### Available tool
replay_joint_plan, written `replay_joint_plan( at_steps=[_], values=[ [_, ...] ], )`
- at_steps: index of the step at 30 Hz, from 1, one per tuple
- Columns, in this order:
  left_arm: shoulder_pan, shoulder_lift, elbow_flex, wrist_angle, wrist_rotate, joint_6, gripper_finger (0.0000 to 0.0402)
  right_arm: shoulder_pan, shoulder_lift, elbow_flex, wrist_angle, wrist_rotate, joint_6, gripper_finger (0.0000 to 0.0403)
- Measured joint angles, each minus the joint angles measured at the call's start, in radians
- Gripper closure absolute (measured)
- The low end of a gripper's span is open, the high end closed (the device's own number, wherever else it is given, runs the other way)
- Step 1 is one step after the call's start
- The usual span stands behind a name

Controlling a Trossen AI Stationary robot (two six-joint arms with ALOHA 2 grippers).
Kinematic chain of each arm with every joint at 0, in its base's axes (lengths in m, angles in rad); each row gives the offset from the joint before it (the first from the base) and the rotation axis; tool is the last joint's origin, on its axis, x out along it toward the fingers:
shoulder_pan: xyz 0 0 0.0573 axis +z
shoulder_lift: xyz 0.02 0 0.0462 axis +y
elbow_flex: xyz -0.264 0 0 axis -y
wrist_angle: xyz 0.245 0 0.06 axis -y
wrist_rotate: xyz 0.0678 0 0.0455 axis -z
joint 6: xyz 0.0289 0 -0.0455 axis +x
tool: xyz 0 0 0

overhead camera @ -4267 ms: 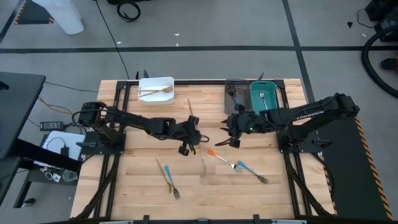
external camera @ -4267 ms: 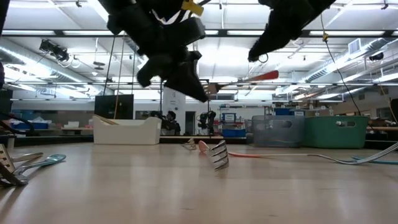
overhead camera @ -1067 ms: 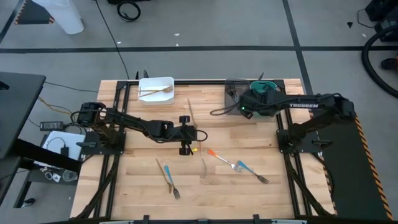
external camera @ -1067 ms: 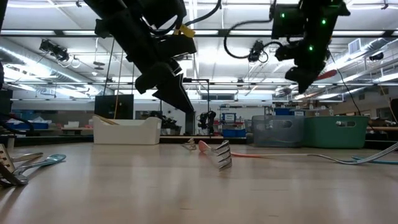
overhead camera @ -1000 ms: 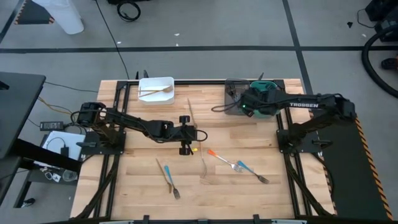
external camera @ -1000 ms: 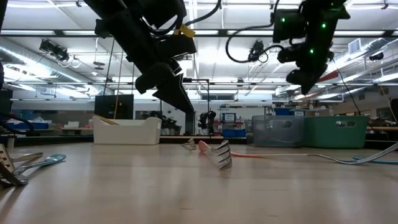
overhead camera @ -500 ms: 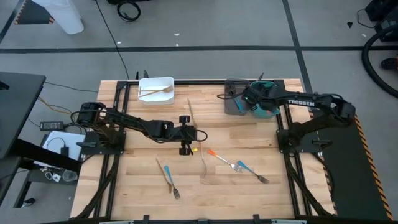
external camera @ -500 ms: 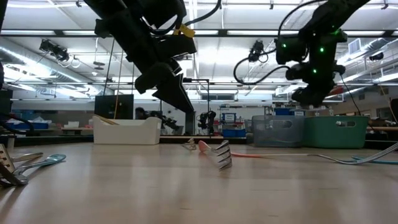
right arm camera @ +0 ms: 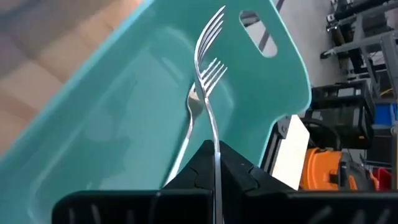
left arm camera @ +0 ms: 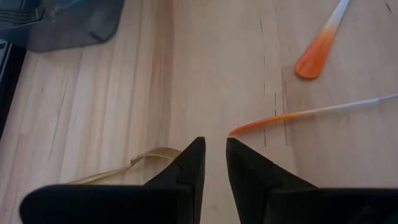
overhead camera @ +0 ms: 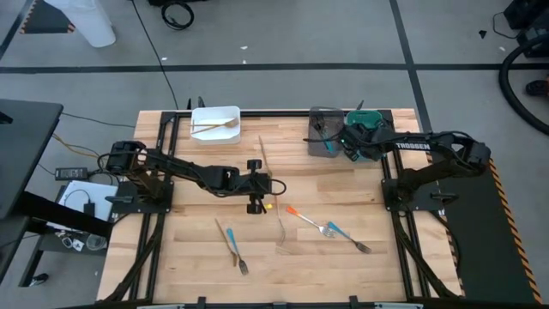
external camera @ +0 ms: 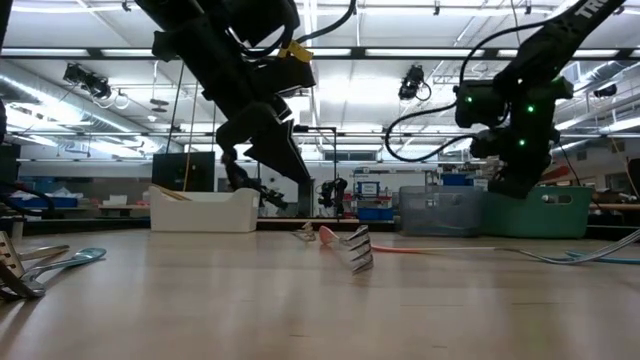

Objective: Sort silverware by color (type)
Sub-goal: Put the center orange fork into the green bin, then put the left orange fork into the green bin

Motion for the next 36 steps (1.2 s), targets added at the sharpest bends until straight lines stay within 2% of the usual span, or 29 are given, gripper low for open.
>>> replay_joint_plan(
  at_steps=[7,13,21,27,36],
  values=[
    [0.0,0.0,0.0,0.0,0.0,0.005,0.0329,0.0,0.0,-0.005,0.041,-0.066,0.018,0.037],
    [0.0,0.0,0.0,0.001,0.0,0.006,0.0329,-0.001,0.0,-0.005,0.044,-0.068,-0.001,0.0352],
    [-0.001,0.0,0.0,0.001,0.035,0.006,0.0329,-0.001,0.0,-0.004,0.023,-0.142,0.044,0.0349],
    [-0.001,0.0,0.0,0.001,0.038,0.006,0.0329,0.0,0.0,0.053,-0.042,-0.161,0.101,0.0349],
    [-0.001,0.0,0.0,-0.006,0.152,0.004,0.0329,0.045,0.0,0.148,-0.129,-0.164,0.139,0.0349]
  ],
)
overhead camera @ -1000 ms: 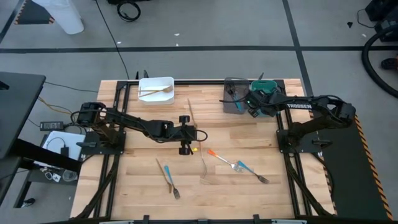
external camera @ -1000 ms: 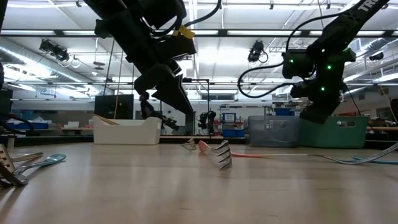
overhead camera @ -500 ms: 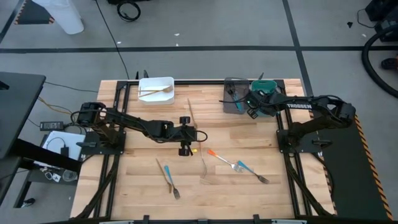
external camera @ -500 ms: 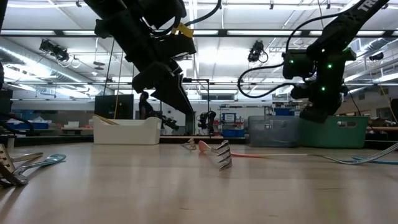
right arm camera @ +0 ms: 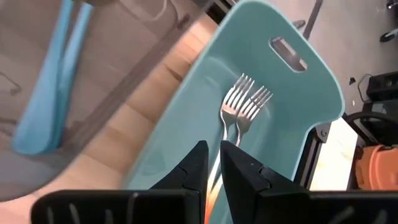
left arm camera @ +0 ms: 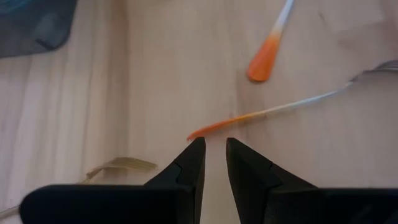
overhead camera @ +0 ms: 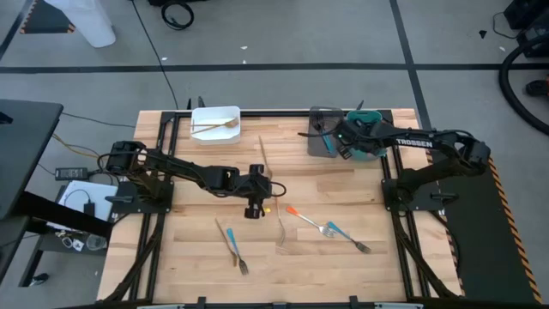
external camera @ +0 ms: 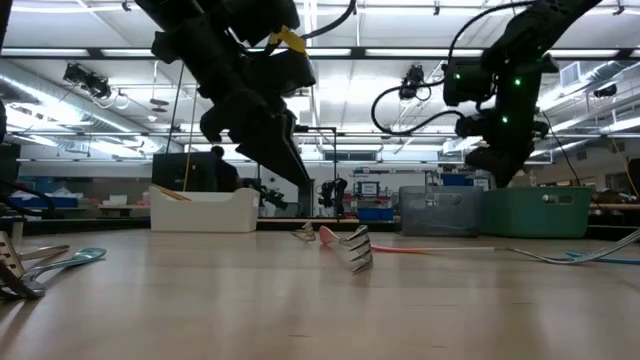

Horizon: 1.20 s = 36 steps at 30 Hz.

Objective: Sort silverware by color (type)
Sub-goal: Put the left orange fork into the green bin

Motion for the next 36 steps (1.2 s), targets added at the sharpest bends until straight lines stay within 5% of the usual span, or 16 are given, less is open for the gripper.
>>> replay_joint_plan(
  at_steps=[6,14,23,36],
  values=[
    [0.0,0.0,0.0,-0.074,0.007,-0.022,0.0329,0.068,0.0,0.028,-0.005,0.005,-0.002,0.0349],
    [-0.011,0.0,0.0,-0.122,0.163,-0.025,0.0329,0.216,-0.05,0.04,0.021,0.056,0.022,0.0349],
    [-0.046,0.002,0.0,0.003,0.121,0.104,0.0326,0.34,-0.125,0.04,0.099,0.073,0.013,0.0349],
    [-0.054,0.013,0.0,0.091,0.12,0.28,0.0241,0.455,-0.131,0.04,0.247,0.008,0.025,0.0349]
  ],
)
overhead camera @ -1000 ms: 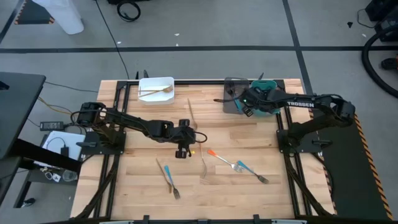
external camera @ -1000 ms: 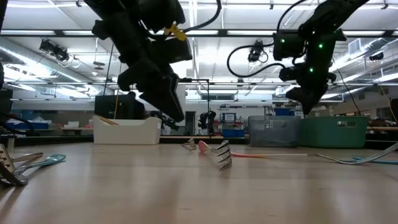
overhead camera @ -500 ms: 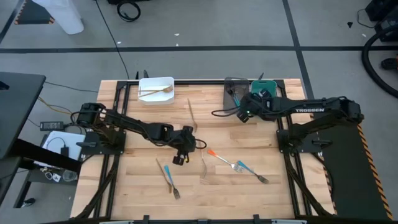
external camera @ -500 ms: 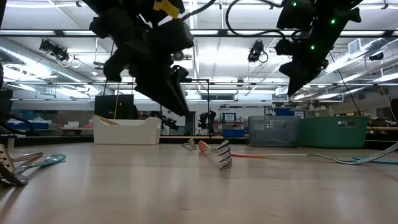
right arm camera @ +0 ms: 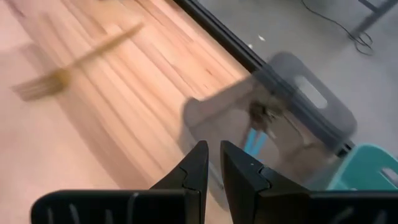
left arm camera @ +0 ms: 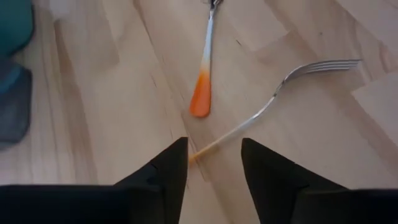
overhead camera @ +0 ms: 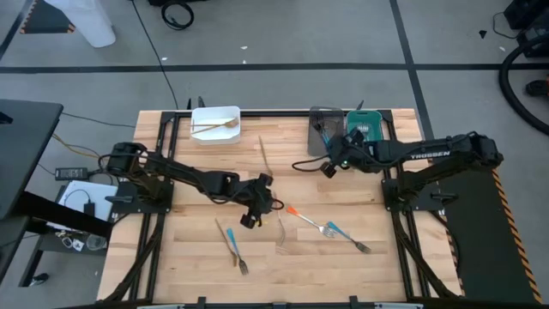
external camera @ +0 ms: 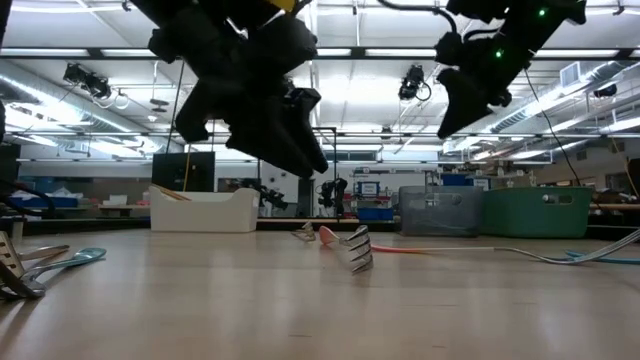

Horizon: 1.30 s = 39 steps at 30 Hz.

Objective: Sort silverware by color (type)
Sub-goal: Put the left orange fork into the green bin

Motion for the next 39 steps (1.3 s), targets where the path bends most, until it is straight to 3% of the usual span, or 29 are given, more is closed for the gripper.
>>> replay_joint_plan(
  at_steps=[10,23,30,39],
  values=[
    [0.096,0.071,0.0,0.065,0.108,0.239,0.024,0.087,0.0,0.0,0.071,0.0,-0.011,0.0349],
    [0.242,0.159,0.0,0.103,0.334,0.302,0.024,0.098,0.001,-0.001,0.082,0.002,-0.004,0.0349],
    [0.268,0.209,0.0,0.115,0.338,0.327,0.0246,0.098,0.001,-0.001,0.091,0.001,-0.004,0.0349],
    [0.267,0.218,0.0,0.115,0.352,0.325,0.0305,0.098,0.001,-0.001,0.093,0.0,-0.004,0.0349]
  ],
)
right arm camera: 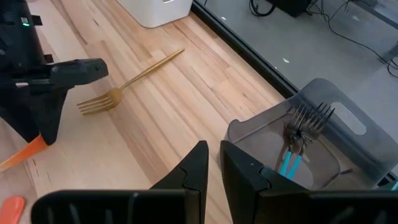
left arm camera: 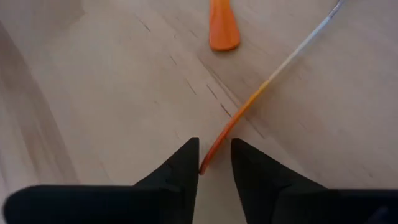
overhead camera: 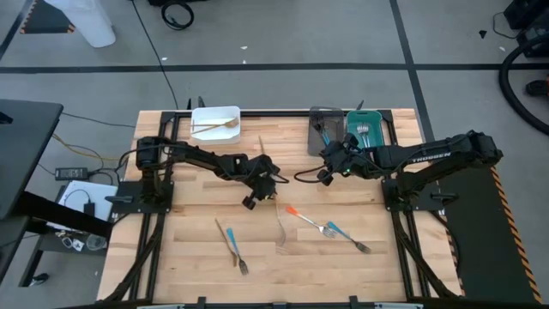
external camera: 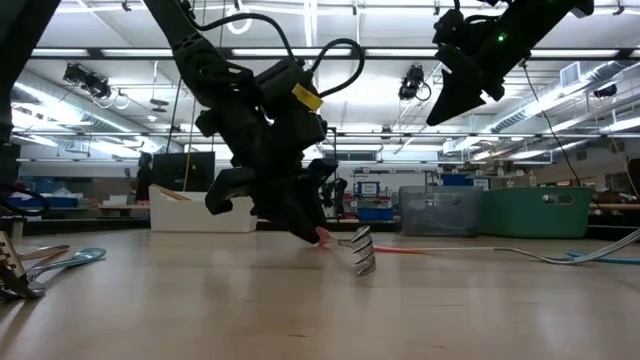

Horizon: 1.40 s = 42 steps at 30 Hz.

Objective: Sort silverware by color (type)
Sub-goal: Put the left orange fork into the green bin

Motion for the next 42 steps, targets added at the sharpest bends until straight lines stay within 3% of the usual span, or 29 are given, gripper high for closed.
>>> replay_joint_plan(
  at_steps=[12,20,28,42],
  values=[
    [-0.006,0.0,0.002,-0.042,0.004,-0.001,0.038,0.0,0.0,0.0,0.0,-0.001,-0.003,0.0349],
    [-0.006,-0.018,0.0,-0.091,0.033,-0.013,0.0388,0.0,0.0,0.0,-0.005,-0.001,-0.003,0.0349],
    [-0.007,-0.141,0.0,-0.122,0.022,-0.118,0.0389,0.007,0.0,0.0,0.005,0.001,-0.047,0.0349],
    [0.033,-0.276,0.0,-0.105,-0.283,-0.334,0.0387,0.067,-0.073,-0.001,0.121,0.089,-0.287,0.0349]
  ],
)
